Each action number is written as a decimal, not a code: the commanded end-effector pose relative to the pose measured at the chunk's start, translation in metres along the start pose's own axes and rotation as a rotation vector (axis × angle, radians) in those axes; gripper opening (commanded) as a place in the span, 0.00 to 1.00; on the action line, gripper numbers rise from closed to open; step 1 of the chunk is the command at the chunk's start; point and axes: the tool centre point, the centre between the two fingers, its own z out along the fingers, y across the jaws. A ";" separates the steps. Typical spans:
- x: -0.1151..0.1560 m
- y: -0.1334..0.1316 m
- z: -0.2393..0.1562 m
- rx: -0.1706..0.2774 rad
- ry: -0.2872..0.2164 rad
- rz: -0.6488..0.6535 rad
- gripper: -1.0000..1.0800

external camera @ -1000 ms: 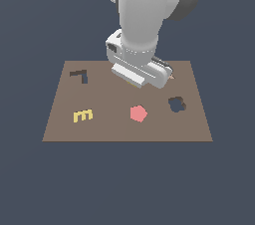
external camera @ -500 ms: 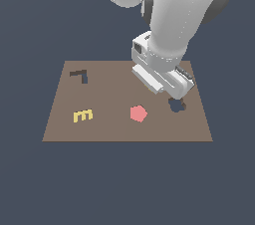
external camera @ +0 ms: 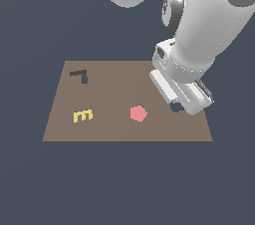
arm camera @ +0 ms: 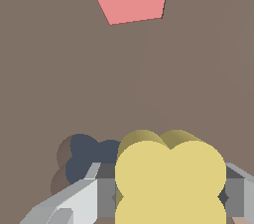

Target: Insert a designated object into the corresponding slot on a board.

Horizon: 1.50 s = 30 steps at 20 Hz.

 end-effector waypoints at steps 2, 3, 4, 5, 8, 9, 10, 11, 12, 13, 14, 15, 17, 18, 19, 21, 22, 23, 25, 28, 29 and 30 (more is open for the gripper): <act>-0.004 -0.015 -0.001 0.000 0.000 0.069 0.00; -0.005 -0.019 -0.001 0.000 0.000 0.086 0.00; -0.006 -0.022 -0.001 0.000 0.000 0.101 0.00; -0.007 -0.025 -0.001 0.000 0.000 0.115 0.00; -0.008 -0.034 -0.002 0.000 0.000 0.151 0.00; -0.008 -0.036 -0.002 0.000 0.000 0.160 0.00; -0.008 -0.038 -0.002 0.000 0.000 0.169 0.00; -0.008 -0.039 -0.002 0.000 0.000 0.176 0.00; -0.008 -0.041 -0.002 0.000 0.000 0.182 0.00; -0.008 -0.042 -0.002 0.000 0.000 0.187 0.00; -0.008 -0.043 -0.002 0.000 0.000 0.191 0.00; -0.008 -0.043 -0.002 0.000 0.000 0.193 0.00; -0.008 -0.044 -0.002 0.000 0.000 0.195 0.00; -0.008 -0.043 -0.002 -0.001 0.000 0.192 0.00; -0.008 -0.043 -0.001 -0.001 0.000 0.192 0.00; -0.008 -0.043 0.002 -0.001 0.000 0.193 0.00; -0.008 -0.043 0.005 0.000 0.000 0.194 0.00; -0.008 -0.044 0.007 0.000 0.000 0.195 0.00; -0.008 -0.044 0.008 0.000 0.000 0.195 0.00; -0.008 -0.044 0.008 0.000 0.000 0.195 0.96; -0.008 -0.044 0.008 0.000 0.000 0.195 0.96; -0.008 -0.044 0.008 0.000 0.000 0.195 0.96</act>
